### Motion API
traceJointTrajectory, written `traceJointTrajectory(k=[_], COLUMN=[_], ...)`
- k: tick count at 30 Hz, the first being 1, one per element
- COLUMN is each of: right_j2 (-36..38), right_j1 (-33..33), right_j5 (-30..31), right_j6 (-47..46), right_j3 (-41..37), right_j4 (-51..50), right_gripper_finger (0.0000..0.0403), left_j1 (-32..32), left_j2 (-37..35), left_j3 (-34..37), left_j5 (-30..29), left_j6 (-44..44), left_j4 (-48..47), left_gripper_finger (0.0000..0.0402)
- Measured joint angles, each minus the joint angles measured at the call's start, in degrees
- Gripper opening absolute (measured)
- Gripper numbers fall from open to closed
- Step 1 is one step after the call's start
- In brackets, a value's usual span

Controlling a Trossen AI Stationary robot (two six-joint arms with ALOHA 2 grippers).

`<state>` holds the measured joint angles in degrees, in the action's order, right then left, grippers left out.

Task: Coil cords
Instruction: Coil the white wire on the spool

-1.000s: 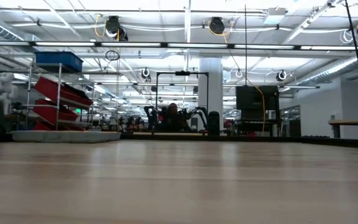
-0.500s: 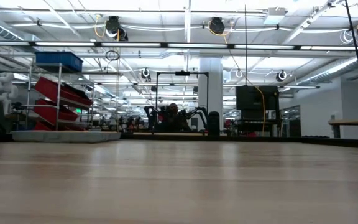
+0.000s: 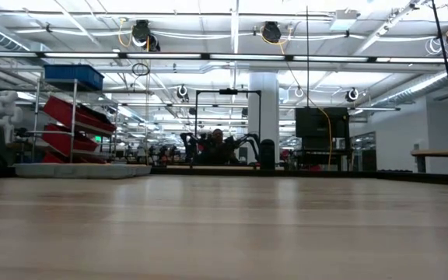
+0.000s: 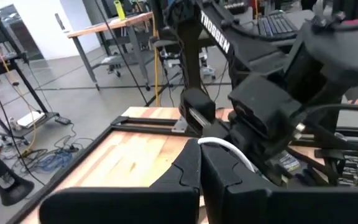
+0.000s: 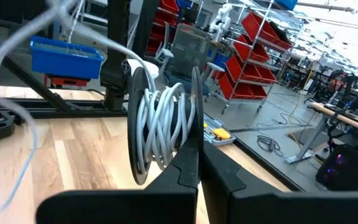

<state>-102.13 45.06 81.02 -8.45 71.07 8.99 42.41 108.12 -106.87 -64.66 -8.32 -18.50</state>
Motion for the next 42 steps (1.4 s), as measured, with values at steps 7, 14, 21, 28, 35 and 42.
traceJointTrajectory(k=[7,14,21,28,35,42], right_j2=[0.0,0.0,0.0,0.0,0.0,0.0], right_j1=[0.0,0.0,0.0,0.0,0.0,0.0], right_j5=[0.2,1.6,1.5,-0.5,-1.9,-5.0], right_j6=[-1.0,-1.4,-1.2,-1.2,-1.0,-0.3], right_j3=[0.0,0.0,0.0,0.0,0.0,0.0], right_j4=[0.2,0.3,0.4,0.0,-0.2,-0.5], right_gripper_finger=[0.0,0.0,0.0,0.0,0.0,0.0], left_j1=[-1.1,-1.2,-1.1,0.6,1.6,2.6], left_j2=[4.6,9.3,10.9,10.2,8.4,6.8], left_j3=[0.0,0.0,0.0,-0.6,-4.4,-4.9], left_j5=[1.0,1.2,1.2,-1.6,-7.0,-14.4], left_j6=[-4.3,-6.3,-6.2,1.6,11.5,24.9], left_j4=[0.2,0.5,0.3,1.6,1.6,1.5], left_gripper_finger=[0.0001,0.0001,0.0001,0.0001,0.0001,0.0001])
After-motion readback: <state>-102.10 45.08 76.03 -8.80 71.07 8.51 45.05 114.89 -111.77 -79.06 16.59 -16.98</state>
